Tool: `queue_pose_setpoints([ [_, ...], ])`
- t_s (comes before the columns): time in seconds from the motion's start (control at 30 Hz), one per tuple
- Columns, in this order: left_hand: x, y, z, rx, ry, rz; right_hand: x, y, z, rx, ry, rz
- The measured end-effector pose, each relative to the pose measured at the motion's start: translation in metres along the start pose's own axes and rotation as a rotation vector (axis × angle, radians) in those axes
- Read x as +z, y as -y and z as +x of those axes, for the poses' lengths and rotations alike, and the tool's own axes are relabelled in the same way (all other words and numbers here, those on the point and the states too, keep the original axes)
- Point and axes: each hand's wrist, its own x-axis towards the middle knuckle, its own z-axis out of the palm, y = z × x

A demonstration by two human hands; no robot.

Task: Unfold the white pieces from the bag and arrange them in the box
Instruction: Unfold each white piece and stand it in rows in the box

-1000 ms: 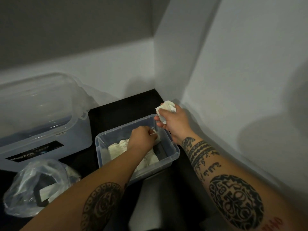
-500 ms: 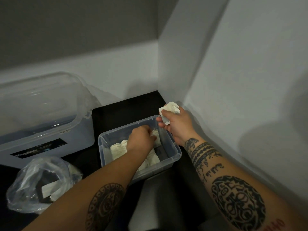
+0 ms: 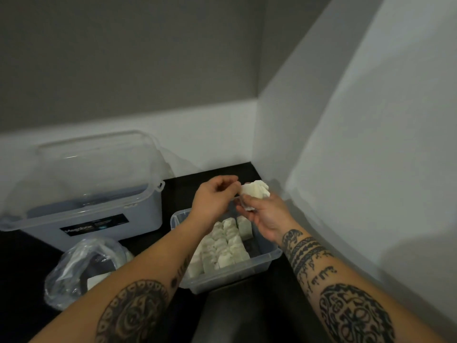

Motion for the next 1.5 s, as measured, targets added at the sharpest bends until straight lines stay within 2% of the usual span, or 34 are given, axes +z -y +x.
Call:
queue_pose_setpoints([
  [0.17,-0.01,-0.001,-0.001,0.042,0.096,0.114,0.006,0.0,-0.004,0.084,0.085,-0.041],
  [0.27,-0.014,0.003,-0.001,0.023,0.041,0.214,0.005,0.002,-0.008,0.116,0.101,-0.01],
  [0.43,-0.012,0.007,-0.004,-0.165,-0.069,-0.151,0.004,0.0,-0.006,0.101,0.037,0.077],
  [0.5,-0.01,0.009,-0.006,-0.2,-0.063,-0.199,0.005,-0.001,-0.003,0.046,-0.013,0.088],
  [0.53,-0.009,0.009,-0.007,-0.211,-0.06,-0.17,0.005,-0.001,-0.002,0.014,-0.044,0.066],
  [0.6,-0.007,0.013,-0.006,-0.168,-0.075,0.06,0.005,0.002,0.0,-0.053,-0.105,-0.059],
  [0.7,-0.008,0.017,-0.004,0.071,-0.046,0.439,0.006,0.008,0.0,-0.115,-0.14,-0.36],
  [0.77,-0.008,0.014,-0.002,0.189,0.019,0.522,0.006,0.011,-0.001,-0.115,-0.108,-0.478],
  [0.83,-0.007,0.012,0.001,0.197,0.056,0.557,0.005,0.012,0.0,-0.104,-0.08,-0.52],
  [0.93,-0.007,0.014,0.007,0.119,0.044,0.473,0.001,0.011,0.003,-0.082,-0.074,-0.449],
  [1.07,-0.009,0.014,0.007,-0.08,0.043,-0.067,-0.003,0.01,0.003,-0.112,-0.06,-0.34],
  [1.13,-0.009,0.015,0.007,-0.149,0.062,-0.202,-0.003,0.01,0.003,-0.174,-0.08,-0.379],
  [1.23,-0.009,0.017,0.008,-0.151,0.09,-0.172,0.0,0.01,0.004,-0.241,-0.122,-0.475],
  [1.37,-0.008,0.02,0.008,-0.018,0.079,0.07,-0.002,0.011,0.003,-0.29,-0.139,-0.637],
  [1.5,-0.008,0.027,0.007,0.023,0.047,0.129,-0.008,0.008,0.001,-0.226,-0.133,-0.562],
])
